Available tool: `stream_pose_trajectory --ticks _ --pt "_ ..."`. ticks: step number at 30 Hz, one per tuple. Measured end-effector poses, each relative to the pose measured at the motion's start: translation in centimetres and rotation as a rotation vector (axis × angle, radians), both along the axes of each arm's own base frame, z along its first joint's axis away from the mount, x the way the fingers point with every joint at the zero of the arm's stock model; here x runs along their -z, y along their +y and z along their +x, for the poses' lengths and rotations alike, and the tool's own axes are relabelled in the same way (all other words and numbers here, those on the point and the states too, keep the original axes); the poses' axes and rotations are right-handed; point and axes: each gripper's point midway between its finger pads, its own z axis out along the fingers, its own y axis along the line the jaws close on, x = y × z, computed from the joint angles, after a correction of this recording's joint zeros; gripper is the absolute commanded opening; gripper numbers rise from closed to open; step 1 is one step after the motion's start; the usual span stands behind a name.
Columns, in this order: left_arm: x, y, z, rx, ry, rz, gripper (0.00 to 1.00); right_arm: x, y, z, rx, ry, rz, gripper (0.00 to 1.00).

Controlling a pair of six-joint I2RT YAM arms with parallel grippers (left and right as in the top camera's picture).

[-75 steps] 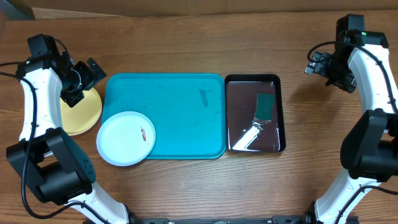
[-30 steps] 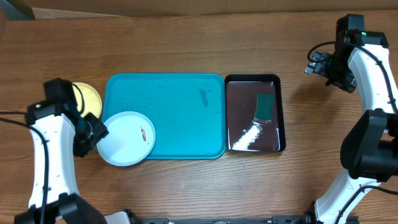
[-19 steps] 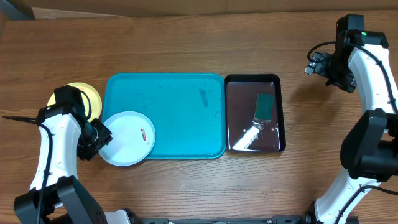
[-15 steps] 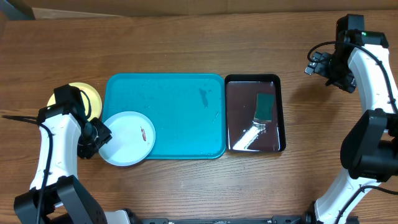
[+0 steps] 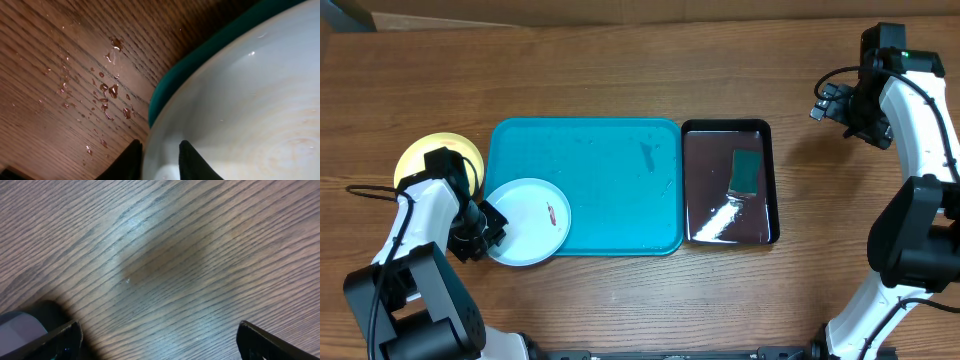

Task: Clean dirty plates on tray and stack at the side
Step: 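Move the left gripper to the stained white plate's rim and grip it, then drag the stained white plate to the teal tray center with left gripper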

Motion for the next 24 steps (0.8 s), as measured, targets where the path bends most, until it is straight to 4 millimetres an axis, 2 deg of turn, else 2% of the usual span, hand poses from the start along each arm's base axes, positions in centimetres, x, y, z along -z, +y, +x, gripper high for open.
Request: stream_pose_trajectory --ticks 5,10,14,18,24 --pt "0.1 0.0 0.0 -0.002 0.002 -0.003 0.04 0.0 0.0 0.0 0.0 0.0 0.0 1.0" --pt "0.1 -0.7 0.6 0.0 -0.028 -0.043 0.04 0.0 0.0 0.0 0.0 0.0 0.0 1.0" --pt "0.2 -1.8 2.5 0.052 -0.117 -0.121 0.04 0.0 0.0 0.0 0.0 0.0 0.0 1.0" --pt "-0.2 -3.5 5.7 0.154 -0.262 -0.205 0.04 0.0 0.0 0.0 0.0 0.0 0.0 1.0" --pt "-0.9 -7.0 9.5 0.327 -0.397 -0.226 0.04 0.0 0.0 0.0 0.0 0.0 0.0 1.0"
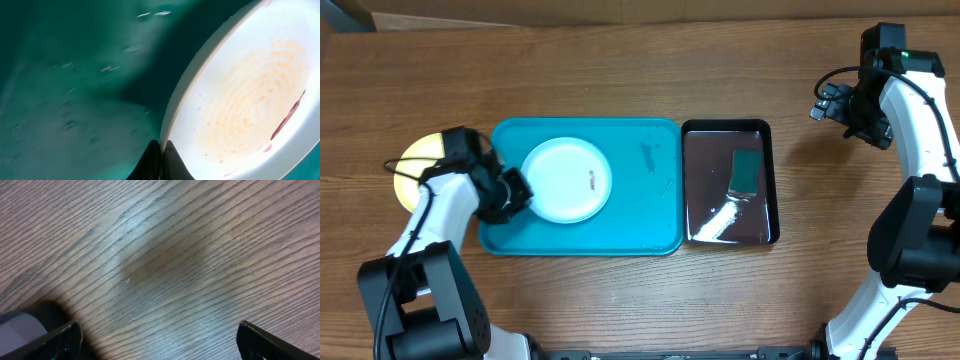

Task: Clean dirty plates on tray and stack at the side
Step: 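Drag the stained white plate to the teal tray center with left gripper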

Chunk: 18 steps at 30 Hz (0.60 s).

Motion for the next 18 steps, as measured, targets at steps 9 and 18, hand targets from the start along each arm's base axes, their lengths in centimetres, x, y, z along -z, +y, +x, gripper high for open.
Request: stream_pose_trajectory --ticks 9,18 --pt "-0.6 -4.7 2.9 0.171 -0.119 0.063 0.06 0.0 0.0 0.0 0.0 0.0 0.0 1.0" --pt "-0.5 -6.0 3.1 0.217 -0.127 0.113 0.04 0.0 0.0 0.0 0.0 0.0 0.0 1.0"
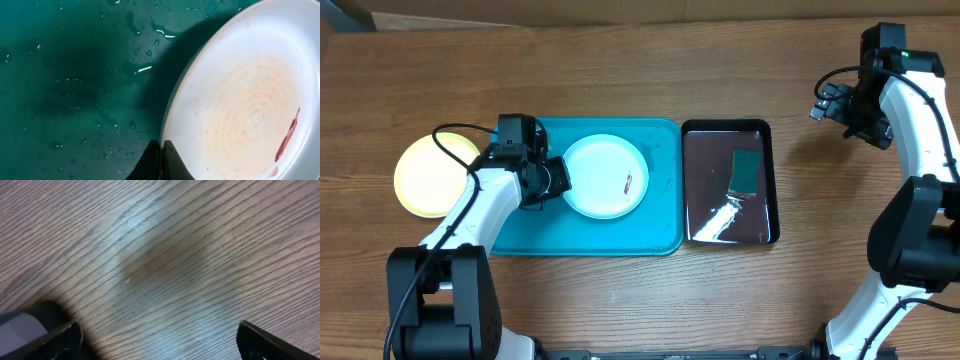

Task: Clean dirty plates on tray and stack at the side
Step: 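Drag the stained white plate to the teal tray center with left gripper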

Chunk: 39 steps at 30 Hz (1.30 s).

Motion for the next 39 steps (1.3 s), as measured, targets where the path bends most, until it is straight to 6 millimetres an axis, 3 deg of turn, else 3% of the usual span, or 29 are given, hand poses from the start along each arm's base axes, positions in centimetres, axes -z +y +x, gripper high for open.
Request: stream_pose_trajectory --ticks 3,5,7,9,20,24,25,29,35,39 --pt "0.0 0.3 0.1 -0.006 -0.003 0.014 0.06 0.0 0.0 0.0 0.0 0.0 0.0 1.0" --pt "0.1 0.4 0.3 -0.008 -0.01 0.022 0.23 0.0 0.0 0.0 0.0 0.0 0.0 1.0" --pt "0.3 0.5 0.7 -0.011 -0.018 0.025 0.54 0.0 0.0 0.0 0.001 0.0 0.0 1.0" --pt "0.6 0.5 1.2 -0.016 -0.031 0.028 0.62 0.0 0.0 0.0 0.0 0.0 0.0 1.0" --pt "1.3 1.5 4.0 -0.008 -0.122 0.09 0.58 0.0 0.0 0.0 0.0 0.0 0.0 1.0" --pt "2.8 1.7 3.9 -0.005 -0.09 0.107 0.33 0.0 0.0 0.0 0.0 0.0 0.0 1.0" --pt "2.8 1.8 3.9 -0.001 -0.09 0.112 0.21 0.0 0.0 0.0 0.0 0.0 0.0 1.0" --pt "3.2 1.7 2.7 0.013 -0.025 0.109 0.04 0.0 0.0 0.0 0.001 0.001 0.0 1.0" --pt "3.0 0.4 0.7 0.03 0.073 0.035 0.04 0.0 0.0 0.0 0.001 0.0 0.0 1.0" --pt "2.9 0.2 0.7 0.014 0.075 0.015 0.06 0.0 0.0 0.0 0.0 0.0 0.0 1.0"
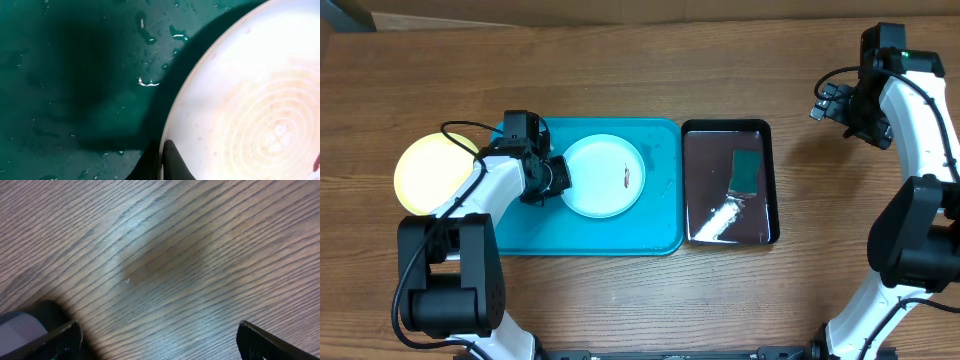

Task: Clean dirty plates on tray and stack at the side
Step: 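Drag the stained white plate to the teal tray center with left gripper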

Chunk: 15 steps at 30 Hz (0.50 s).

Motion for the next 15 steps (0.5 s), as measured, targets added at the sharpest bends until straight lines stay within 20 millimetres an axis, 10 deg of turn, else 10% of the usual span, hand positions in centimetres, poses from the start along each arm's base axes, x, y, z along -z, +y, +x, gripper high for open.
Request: stream_pose_trajectory --ticks 9,15 --pt "-0.1 -0.2 0.3 0.001 -0.011 -0.008 0.04 -0.4 0.3 2.1 -0.007 -0.088 0.024 1.0" --pt "-0.1 -0.2 0.4 0.001 -0.018 -0.01 0.04 -0.3 5.7 -0.2 -0.044 -0.006 0.331 0.91"
